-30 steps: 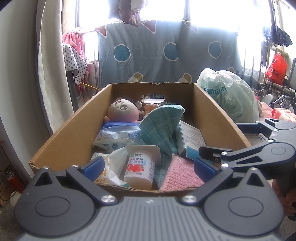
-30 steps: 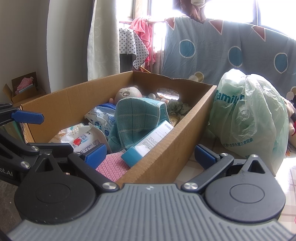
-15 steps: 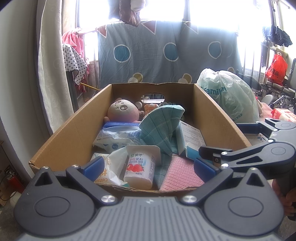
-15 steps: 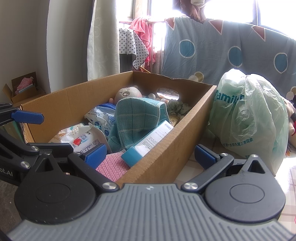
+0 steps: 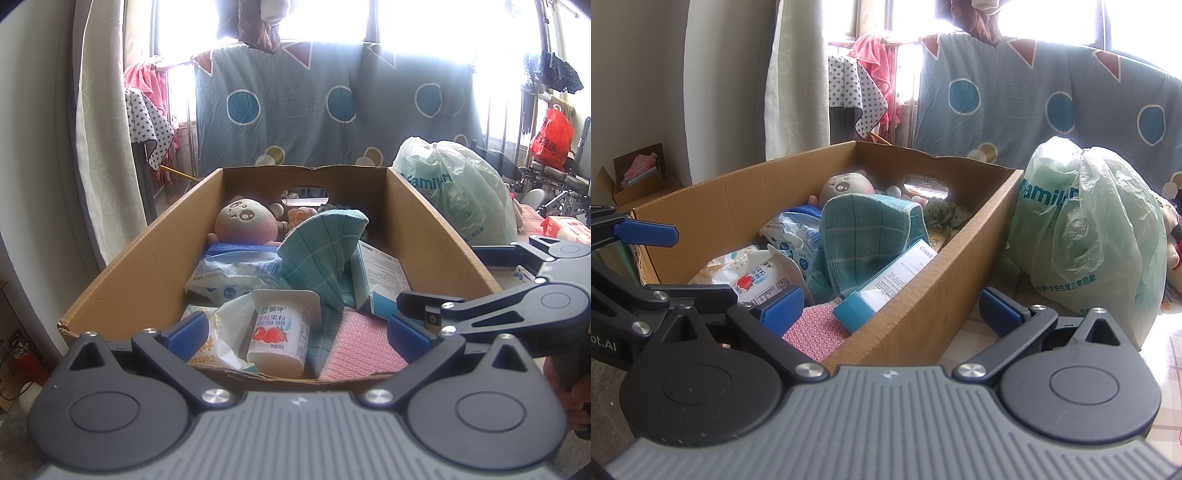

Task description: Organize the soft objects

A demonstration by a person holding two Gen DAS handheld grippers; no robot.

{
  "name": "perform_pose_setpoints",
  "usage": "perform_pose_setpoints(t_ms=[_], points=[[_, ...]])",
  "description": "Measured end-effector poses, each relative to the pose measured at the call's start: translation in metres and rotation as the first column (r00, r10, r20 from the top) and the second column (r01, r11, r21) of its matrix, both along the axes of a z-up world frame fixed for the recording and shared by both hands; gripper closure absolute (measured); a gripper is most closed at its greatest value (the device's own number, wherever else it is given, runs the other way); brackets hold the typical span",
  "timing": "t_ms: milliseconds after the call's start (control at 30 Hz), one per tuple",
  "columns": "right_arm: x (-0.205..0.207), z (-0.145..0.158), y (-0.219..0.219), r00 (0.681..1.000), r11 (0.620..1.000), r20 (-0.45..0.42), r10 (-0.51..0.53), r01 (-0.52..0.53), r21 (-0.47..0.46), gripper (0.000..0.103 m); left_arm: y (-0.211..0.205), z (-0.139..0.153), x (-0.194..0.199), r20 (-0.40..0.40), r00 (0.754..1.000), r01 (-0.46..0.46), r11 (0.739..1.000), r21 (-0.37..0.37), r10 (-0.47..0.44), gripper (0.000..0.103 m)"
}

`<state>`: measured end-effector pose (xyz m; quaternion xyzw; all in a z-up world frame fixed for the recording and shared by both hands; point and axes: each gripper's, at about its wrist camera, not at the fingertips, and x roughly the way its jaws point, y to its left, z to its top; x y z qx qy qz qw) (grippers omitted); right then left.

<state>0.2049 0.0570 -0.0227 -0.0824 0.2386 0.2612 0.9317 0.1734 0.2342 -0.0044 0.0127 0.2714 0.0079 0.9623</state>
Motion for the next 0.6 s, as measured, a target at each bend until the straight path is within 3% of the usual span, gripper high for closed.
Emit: perform_pose_setpoints(t_ms=[600], points=[[0.0000, -0.0001, 0.0001, 1.000, 1.000, 0.000, 0.000, 0.000, 0.000, 0.001, 0.0011, -0.0001, -0.0003, 0.001, 1.000, 0.000, 1.000, -0.002, 0.000, 0.000]])
